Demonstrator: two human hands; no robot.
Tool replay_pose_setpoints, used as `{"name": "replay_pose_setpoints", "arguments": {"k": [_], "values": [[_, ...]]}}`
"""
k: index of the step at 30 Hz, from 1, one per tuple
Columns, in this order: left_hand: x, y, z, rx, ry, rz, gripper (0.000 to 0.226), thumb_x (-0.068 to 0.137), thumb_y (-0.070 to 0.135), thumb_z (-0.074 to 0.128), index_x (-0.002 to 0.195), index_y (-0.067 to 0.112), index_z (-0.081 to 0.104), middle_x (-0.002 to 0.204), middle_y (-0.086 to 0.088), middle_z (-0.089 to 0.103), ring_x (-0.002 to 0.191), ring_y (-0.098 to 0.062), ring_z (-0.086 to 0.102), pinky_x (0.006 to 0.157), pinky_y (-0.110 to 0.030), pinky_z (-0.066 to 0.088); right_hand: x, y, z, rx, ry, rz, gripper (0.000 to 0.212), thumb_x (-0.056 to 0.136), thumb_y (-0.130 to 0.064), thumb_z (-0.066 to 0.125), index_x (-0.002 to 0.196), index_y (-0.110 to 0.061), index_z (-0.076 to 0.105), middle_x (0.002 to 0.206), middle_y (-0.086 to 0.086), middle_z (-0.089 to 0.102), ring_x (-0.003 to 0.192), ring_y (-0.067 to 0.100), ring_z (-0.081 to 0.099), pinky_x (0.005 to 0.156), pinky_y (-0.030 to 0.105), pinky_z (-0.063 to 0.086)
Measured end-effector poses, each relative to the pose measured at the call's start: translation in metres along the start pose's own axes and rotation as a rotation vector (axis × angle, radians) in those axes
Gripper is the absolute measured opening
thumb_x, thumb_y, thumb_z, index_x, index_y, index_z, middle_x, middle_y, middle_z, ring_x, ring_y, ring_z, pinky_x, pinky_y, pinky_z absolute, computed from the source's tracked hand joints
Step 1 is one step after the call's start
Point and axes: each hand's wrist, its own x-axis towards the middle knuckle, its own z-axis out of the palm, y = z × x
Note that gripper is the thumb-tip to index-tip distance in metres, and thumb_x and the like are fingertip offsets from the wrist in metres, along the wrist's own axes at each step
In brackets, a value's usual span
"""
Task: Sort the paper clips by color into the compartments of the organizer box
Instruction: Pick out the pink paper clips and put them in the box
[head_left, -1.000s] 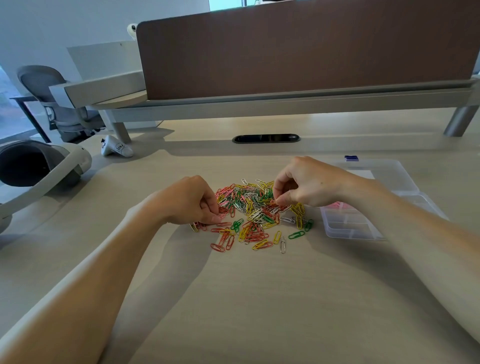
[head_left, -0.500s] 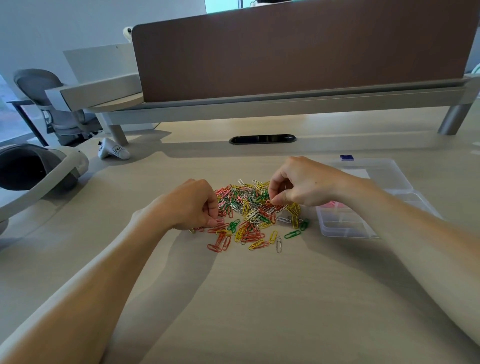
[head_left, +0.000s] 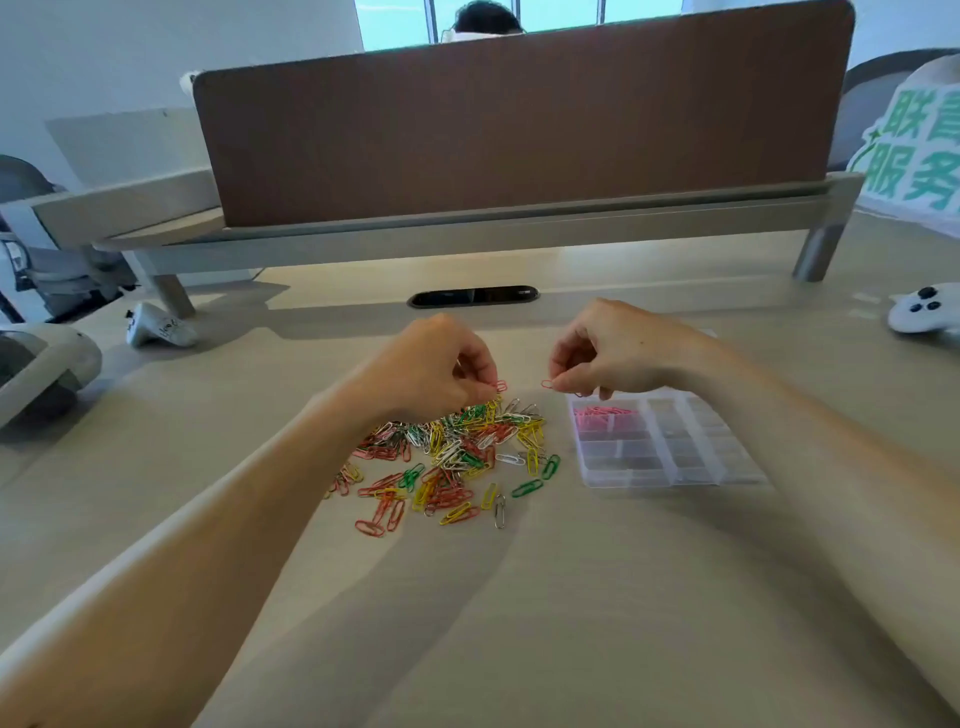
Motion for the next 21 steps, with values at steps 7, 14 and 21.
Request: {"name": "replay_pose_setpoints", "arguments": {"k": [7,14,21], "values": [[0.053,0.034,0.035,-0.081,0.044,0.129,0.009,0.076,0.015,0.079,0.085,0.014,0.076,0.073,0.009,0.069,0.066,-0.002,0.063,0.064,-0.010,0.052,-0.011,0.035,-0.017,0.066,0.041,0.159,0.006,0.077,-0.009,0.079,0.081,-0.012,0.076,0.073,0.004,0.074,0.066,0.015,0.071,0.059,0.020,0.056],[0.065,0.035,0.050,-0.056,-0.019,0.161,0.014,0.076,0.013,0.078,0.089,0.017,0.077,0.078,0.009,0.072,0.068,0.003,0.064,0.068,-0.008,0.051,-0.013,0.043,-0.020,0.106,-0.002,0.179,0.023,0.074,0.005,0.077,0.093,-0.006,0.074,0.078,0.006,0.075,0.070,0.017,0.073,0.063,0.024,0.059],[0.052,0.023,0.030,-0.093,0.037,0.170,0.014,0.079,0.013,0.076,0.091,0.019,0.076,0.085,0.009,0.072,0.074,0.005,0.064,0.069,-0.012,0.053,-0.012,0.037,-0.020,0.160,0.071,0.139,0.008,0.077,-0.002,0.077,0.083,-0.006,0.074,0.070,0.006,0.074,0.064,0.017,0.072,0.062,0.028,0.058]]}}
